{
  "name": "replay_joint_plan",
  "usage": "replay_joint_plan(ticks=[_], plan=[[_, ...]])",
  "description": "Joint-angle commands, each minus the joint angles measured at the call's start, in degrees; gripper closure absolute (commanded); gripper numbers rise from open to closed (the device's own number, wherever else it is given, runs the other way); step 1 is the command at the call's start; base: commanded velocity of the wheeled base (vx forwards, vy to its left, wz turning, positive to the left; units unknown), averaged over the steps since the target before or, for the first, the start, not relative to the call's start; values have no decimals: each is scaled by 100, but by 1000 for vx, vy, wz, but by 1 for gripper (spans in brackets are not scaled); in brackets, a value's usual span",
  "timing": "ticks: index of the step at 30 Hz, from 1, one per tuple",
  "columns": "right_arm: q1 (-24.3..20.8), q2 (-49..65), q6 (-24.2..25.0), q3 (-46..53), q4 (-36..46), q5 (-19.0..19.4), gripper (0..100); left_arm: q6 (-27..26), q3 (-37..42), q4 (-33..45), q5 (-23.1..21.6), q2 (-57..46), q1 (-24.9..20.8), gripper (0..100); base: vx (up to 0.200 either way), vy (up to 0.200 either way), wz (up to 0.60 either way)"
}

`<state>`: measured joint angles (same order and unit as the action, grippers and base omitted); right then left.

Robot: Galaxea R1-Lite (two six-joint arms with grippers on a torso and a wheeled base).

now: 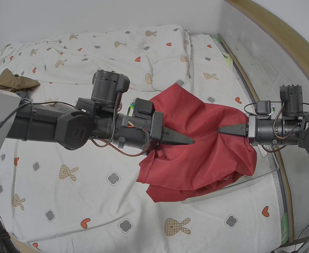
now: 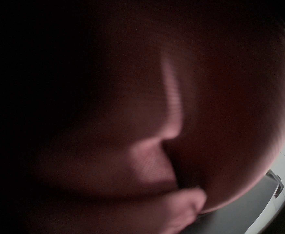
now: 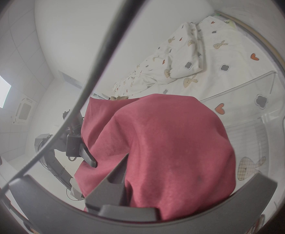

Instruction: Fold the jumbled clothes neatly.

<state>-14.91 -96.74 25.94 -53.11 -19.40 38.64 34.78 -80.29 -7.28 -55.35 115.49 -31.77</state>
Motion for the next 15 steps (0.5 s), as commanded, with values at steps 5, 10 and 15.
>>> replay_joint_plan(ticks=[5, 10, 15], plan=[[304, 244, -1, 135, -3, 3, 100, 29, -760, 69, 33, 747, -242, 100, 0, 0, 0], [410, 253, 7, 196, -3, 3, 100, 143, -1191, 156, 33, 1019, -330, 100, 0, 0, 0], [682, 235, -1, 267, -3, 3, 100, 152, -1727, 288, 33, 1415, -479, 100, 0, 0, 0]])
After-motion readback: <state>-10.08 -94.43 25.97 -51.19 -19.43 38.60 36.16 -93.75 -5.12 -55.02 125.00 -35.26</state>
